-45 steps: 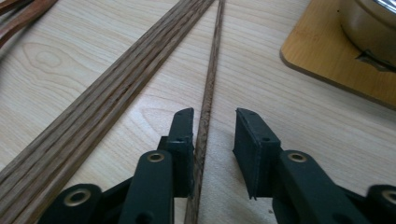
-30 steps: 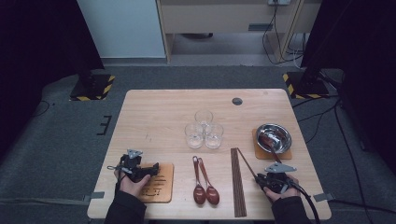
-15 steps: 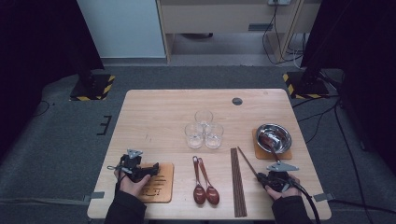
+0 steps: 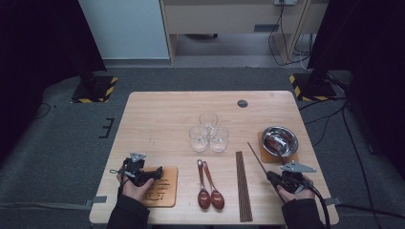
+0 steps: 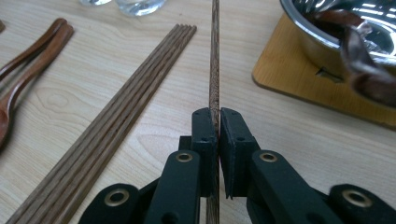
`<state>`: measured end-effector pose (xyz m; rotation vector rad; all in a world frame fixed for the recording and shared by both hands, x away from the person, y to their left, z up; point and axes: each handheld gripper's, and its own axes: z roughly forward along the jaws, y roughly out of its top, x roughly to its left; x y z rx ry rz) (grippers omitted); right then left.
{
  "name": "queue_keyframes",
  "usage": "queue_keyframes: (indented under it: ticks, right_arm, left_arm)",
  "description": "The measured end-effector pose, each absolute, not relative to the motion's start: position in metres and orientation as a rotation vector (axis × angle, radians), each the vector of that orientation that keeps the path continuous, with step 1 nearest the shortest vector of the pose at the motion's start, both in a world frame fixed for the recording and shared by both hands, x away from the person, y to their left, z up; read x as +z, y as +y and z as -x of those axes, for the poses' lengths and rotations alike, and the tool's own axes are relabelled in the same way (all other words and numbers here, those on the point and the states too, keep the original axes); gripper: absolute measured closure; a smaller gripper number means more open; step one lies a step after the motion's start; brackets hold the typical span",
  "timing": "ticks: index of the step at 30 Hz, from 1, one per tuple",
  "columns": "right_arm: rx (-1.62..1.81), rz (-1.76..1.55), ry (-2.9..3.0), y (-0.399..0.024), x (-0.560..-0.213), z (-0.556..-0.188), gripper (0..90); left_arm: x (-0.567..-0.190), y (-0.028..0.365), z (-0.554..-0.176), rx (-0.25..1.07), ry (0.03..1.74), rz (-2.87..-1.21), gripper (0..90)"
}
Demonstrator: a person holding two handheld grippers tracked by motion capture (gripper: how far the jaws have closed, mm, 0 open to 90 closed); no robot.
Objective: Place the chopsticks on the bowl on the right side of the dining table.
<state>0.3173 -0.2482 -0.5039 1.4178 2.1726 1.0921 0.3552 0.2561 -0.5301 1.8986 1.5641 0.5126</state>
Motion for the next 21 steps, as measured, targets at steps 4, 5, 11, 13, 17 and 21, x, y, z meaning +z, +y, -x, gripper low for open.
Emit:
queue_keyframes:
  ticks: [4, 5, 11, 13, 17, 21]
  right_arm:
    - [1.114, -1.416, 2.158, -0.25, -0.5, -0.317, 85.3]
    - [1.117, -1.417, 2.154, -0.251, -0.5, -0.317, 85.3]
    - [1.147, -1.405, 2.139, -0.25, -0.493, -0.317, 85.3]
    - [1.156, -1.399, 2.136, -0.249, -0.491, -0.317, 85.3]
    - [1.169, -1.389, 2.134, -0.249, -0.488, -0.317, 85.3]
    - [1.186, -1.385, 2.123, -0.249, -0.484, -0.317, 85.3]
  left_arm:
    - [-0.53, 0.256, -0.355, 0.513, 1.564, -1.899, 1.4]
    - [-0.53, 0.256, -0.355, 0.512, 1.564, -1.899, 1.4]
    - [-0.53, 0.256, -0.355, 0.512, 1.564, -1.899, 1.4]
    - [-0.53, 0.256, -0.355, 0.512, 1.564, -1.899, 1.3]
    - [-0.53, 0.256, -0.355, 0.512, 1.564, -1.899, 1.4]
    - [-0.53, 0.256, -0.355, 0.512, 1.564, -1.898, 1.3]
